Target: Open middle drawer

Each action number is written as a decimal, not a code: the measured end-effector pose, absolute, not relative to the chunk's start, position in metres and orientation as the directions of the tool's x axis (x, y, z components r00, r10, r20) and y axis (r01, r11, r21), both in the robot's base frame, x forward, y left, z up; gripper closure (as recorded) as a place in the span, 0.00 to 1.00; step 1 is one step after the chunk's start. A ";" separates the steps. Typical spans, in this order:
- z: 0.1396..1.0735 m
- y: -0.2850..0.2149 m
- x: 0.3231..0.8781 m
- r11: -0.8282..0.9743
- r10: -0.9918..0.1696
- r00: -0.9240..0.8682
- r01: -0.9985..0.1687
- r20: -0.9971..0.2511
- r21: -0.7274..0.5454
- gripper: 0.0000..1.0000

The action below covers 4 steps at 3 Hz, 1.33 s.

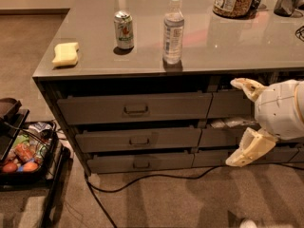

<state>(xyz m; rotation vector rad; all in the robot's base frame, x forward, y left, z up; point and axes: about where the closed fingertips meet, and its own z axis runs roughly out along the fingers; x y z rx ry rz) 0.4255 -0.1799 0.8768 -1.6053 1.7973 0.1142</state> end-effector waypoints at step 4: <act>0.724 -0.177 0.494 0.225 -0.834 -0.039 -0.935 -0.551 -0.275 0.00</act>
Offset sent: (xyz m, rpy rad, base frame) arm 0.0817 -0.0010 -0.1663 -0.0795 0.1642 0.0163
